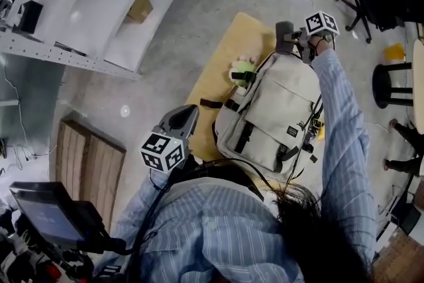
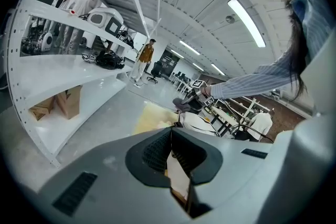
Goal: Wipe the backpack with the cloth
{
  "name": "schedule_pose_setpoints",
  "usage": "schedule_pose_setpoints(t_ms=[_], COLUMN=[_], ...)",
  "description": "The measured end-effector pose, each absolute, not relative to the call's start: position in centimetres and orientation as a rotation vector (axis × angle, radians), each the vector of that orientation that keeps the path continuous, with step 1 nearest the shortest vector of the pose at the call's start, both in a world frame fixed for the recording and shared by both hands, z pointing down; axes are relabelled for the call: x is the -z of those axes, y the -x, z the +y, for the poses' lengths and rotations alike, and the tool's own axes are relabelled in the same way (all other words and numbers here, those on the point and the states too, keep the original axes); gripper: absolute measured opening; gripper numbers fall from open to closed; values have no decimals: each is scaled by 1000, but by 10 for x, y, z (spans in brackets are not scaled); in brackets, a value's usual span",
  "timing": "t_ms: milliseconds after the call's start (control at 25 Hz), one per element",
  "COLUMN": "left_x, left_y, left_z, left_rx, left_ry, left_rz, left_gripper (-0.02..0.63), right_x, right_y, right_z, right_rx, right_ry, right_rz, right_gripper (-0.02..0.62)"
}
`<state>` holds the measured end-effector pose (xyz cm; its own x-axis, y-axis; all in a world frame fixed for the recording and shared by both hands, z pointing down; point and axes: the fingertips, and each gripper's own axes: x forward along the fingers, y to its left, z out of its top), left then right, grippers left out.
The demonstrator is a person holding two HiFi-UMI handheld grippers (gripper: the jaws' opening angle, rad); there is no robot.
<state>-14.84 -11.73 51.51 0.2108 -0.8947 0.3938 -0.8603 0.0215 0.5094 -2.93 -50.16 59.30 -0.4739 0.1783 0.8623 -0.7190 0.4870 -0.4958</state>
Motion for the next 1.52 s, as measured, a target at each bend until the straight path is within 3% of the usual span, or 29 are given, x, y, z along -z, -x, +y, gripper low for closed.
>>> schedule_pose_setpoints(t_ms=[280,1080,1520], left_x=[-500,-489,-486], left_y=[128,49,2], left_z=[-148,-200,-216], left_rx=[28,-64,-118], left_ry=[-1933,-2137,-2212], left_rz=[-1574,-1328,-1187], left_gripper=[5,5,5], right_x=[-583,-595,-607], right_y=[28,-180,-311], right_z=[-524,-537,-490], right_rx=[-1528,-1643,-1692], right_ry=[-657,-1044,-1200], right_rz=[-1808,-1708,-1581], right_gripper=[94,94,94])
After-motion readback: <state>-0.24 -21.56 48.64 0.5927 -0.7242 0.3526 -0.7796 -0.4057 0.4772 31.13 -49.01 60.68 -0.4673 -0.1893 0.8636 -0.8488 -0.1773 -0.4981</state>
